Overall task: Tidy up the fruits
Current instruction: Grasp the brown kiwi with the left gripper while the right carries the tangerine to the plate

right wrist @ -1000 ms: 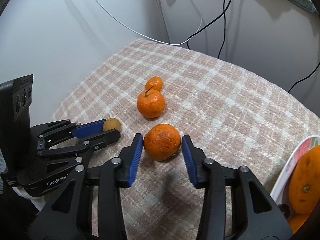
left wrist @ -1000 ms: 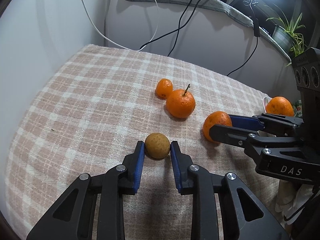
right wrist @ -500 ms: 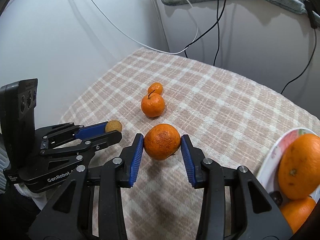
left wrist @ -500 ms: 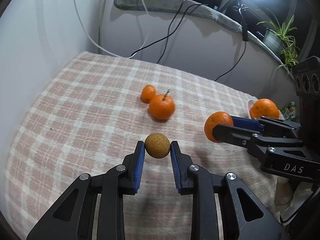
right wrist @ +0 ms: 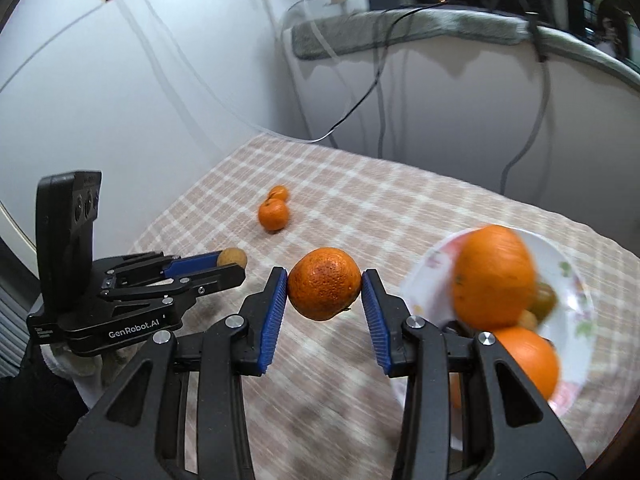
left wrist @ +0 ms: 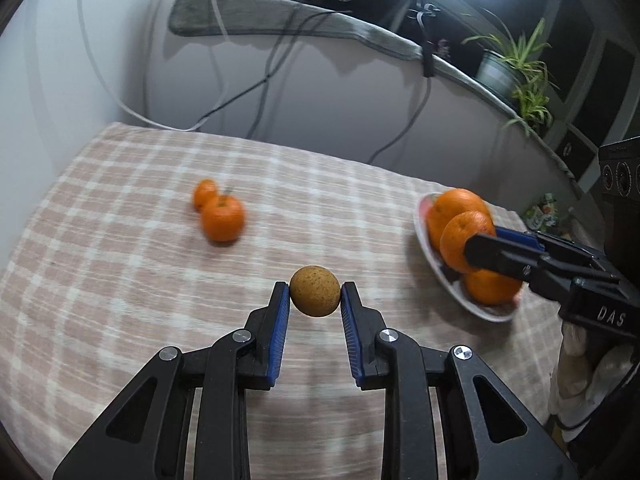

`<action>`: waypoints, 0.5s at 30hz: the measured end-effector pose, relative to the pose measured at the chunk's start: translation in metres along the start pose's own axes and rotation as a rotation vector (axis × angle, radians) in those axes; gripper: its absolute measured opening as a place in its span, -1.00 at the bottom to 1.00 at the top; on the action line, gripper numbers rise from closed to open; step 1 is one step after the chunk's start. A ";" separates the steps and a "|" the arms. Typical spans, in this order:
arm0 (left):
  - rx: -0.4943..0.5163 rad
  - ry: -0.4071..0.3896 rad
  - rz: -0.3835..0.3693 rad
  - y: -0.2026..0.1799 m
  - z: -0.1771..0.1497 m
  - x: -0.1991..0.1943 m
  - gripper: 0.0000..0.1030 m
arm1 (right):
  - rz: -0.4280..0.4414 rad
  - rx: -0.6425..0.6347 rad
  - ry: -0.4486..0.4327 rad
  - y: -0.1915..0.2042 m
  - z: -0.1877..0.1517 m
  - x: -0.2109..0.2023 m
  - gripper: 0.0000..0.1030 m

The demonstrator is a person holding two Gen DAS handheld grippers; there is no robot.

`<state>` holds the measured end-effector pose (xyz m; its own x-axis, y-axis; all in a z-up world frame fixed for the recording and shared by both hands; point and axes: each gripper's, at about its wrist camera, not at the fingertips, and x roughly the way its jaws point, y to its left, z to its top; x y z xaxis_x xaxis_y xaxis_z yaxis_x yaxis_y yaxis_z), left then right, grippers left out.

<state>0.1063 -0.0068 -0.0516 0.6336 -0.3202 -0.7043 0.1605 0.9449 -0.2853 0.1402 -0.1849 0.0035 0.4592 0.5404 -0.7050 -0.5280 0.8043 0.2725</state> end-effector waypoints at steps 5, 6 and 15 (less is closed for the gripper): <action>0.053 0.028 -0.039 -0.029 -0.001 0.010 -0.52 | -0.041 0.048 -0.042 -0.024 -0.007 -0.030 -0.22; 0.068 0.037 -0.051 -0.036 -0.001 0.012 -0.52 | -0.050 0.058 -0.051 -0.029 -0.009 -0.036 -0.22; 0.133 0.059 -0.114 -0.083 -0.002 0.030 -0.52 | -0.130 0.149 -0.099 -0.082 -0.025 -0.077 -0.22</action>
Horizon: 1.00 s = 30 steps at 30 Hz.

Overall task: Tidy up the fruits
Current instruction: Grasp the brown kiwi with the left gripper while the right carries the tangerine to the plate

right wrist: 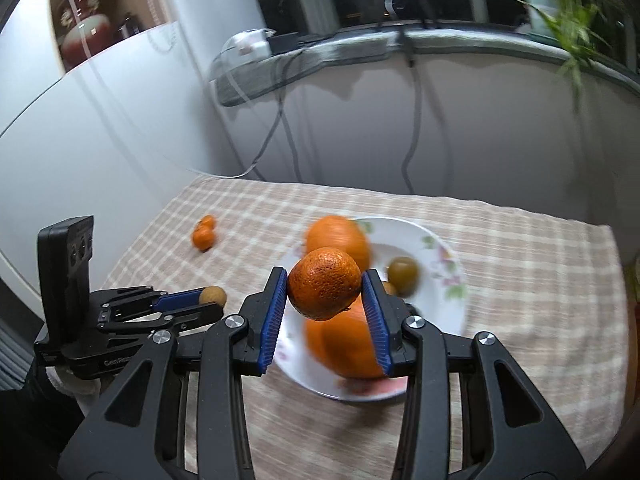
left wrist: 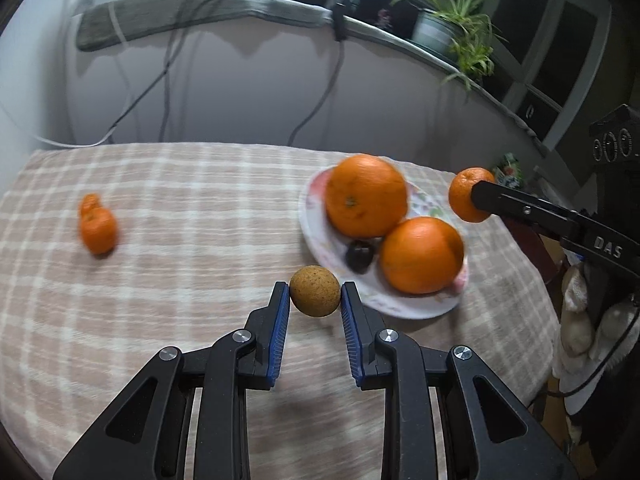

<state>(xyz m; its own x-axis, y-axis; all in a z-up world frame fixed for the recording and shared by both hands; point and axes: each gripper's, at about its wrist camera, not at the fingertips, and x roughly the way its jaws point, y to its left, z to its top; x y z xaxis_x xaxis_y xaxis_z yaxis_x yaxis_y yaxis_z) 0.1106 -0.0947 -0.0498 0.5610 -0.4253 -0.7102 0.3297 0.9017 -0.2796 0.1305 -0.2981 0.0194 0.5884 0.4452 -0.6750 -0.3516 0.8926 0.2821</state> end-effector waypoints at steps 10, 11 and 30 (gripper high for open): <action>0.045 0.021 -0.033 -0.031 0.005 0.018 -0.52 | -0.059 0.055 0.035 -0.044 -0.010 0.002 -0.22; 0.046 0.021 -0.033 -0.033 0.006 0.019 -0.52 | -0.061 0.060 0.040 -0.047 -0.011 0.004 -0.22; 0.070 0.021 -0.012 -0.039 0.009 0.025 -0.52 | -0.061 0.114 0.090 -0.068 -0.014 0.033 -0.22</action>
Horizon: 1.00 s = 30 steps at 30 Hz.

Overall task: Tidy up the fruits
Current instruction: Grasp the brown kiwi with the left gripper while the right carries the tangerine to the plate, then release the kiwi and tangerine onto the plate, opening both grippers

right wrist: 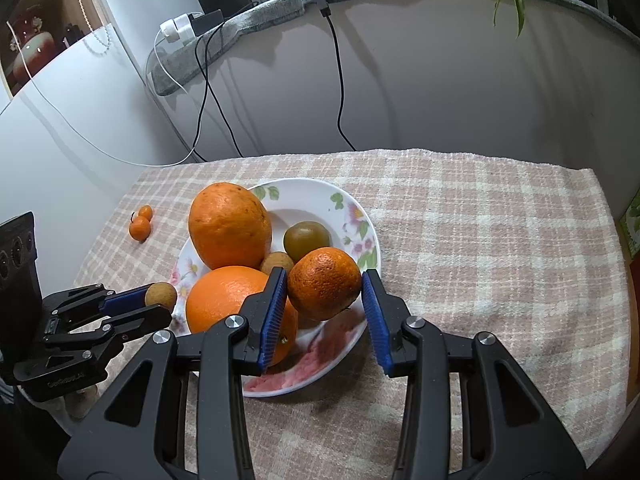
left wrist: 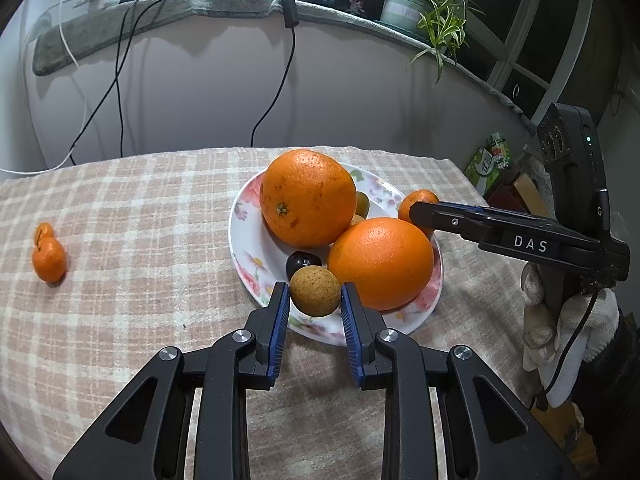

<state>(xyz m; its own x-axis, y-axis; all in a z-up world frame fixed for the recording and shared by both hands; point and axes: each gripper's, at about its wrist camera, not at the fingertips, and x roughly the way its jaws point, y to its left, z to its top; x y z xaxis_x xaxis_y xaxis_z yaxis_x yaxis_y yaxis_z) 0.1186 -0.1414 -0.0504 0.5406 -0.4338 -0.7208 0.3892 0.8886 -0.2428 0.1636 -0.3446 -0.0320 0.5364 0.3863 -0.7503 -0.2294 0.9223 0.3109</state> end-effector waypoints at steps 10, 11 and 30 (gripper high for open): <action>-0.001 -0.008 0.005 0.001 0.000 -0.002 -0.52 | 0.004 0.004 0.005 -0.001 0.000 0.005 -0.21; -0.001 -0.007 0.005 0.001 0.000 -0.002 -0.52 | 0.002 0.004 0.005 -0.001 0.000 0.005 -0.21; 0.014 -0.062 0.080 0.008 -0.001 -0.014 0.40 | 0.010 -0.037 -0.036 0.017 0.007 -0.010 0.33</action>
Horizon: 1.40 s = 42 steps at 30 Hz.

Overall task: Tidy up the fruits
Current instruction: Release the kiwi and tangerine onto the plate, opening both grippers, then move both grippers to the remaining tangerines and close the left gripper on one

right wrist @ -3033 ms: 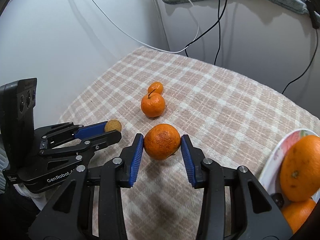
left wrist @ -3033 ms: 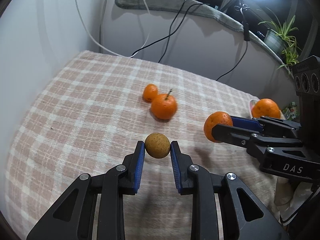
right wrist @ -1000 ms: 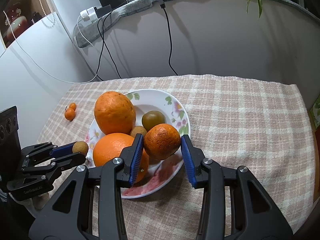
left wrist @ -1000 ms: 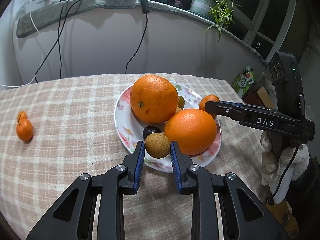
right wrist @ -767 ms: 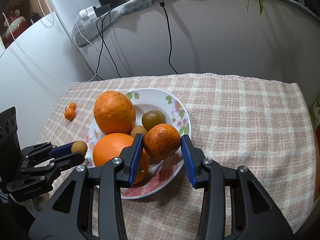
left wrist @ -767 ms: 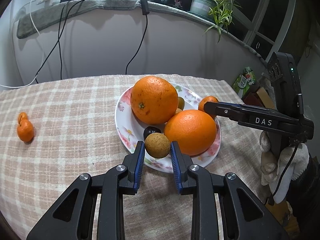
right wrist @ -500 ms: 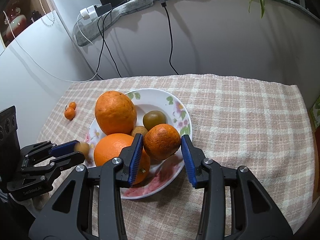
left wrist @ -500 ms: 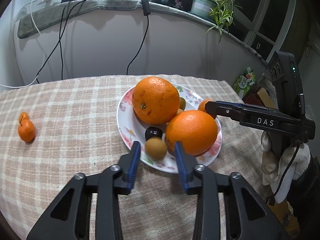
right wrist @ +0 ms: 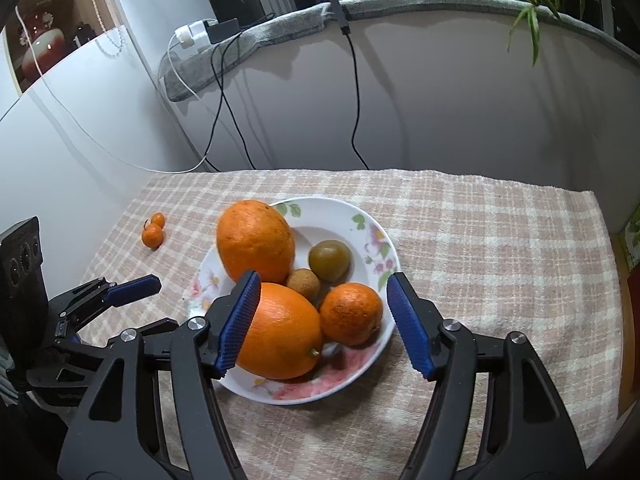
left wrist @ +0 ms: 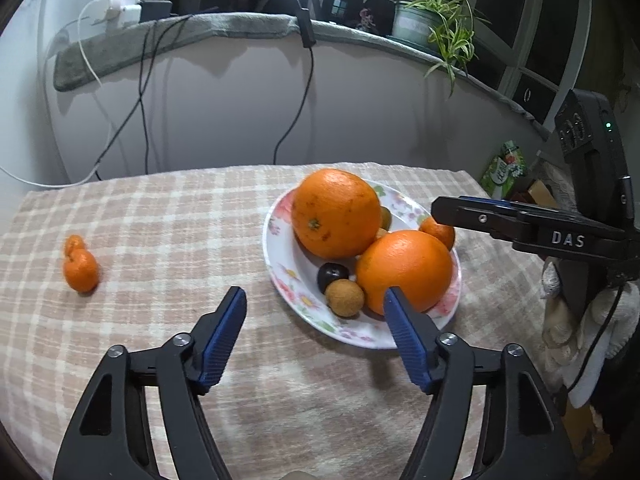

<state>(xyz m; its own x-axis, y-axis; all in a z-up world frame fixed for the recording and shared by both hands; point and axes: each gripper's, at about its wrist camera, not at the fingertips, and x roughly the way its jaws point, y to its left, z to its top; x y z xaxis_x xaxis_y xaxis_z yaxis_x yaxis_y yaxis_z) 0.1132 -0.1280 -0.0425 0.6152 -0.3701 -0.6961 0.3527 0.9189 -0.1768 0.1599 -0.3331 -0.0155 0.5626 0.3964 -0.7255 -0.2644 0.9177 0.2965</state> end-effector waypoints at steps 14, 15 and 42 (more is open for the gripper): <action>-0.041 -0.028 0.046 0.032 0.001 -0.014 0.40 | 0.033 -0.072 -0.002 0.039 0.011 0.004 0.33; -0.043 -0.030 0.050 0.035 0.001 -0.015 0.40 | 0.037 -0.078 -0.003 0.042 0.012 0.005 0.33; -0.242 -0.040 0.112 0.155 -0.009 -0.030 0.36 | 0.141 -0.212 0.039 0.143 0.034 0.059 0.33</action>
<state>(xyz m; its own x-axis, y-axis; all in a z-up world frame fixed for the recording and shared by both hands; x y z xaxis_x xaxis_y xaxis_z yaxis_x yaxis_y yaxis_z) 0.1429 0.0270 -0.0553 0.6701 -0.2652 -0.6933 0.1050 0.9585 -0.2651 0.1816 -0.1779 0.0053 0.4793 0.5153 -0.7105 -0.4986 0.8260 0.2627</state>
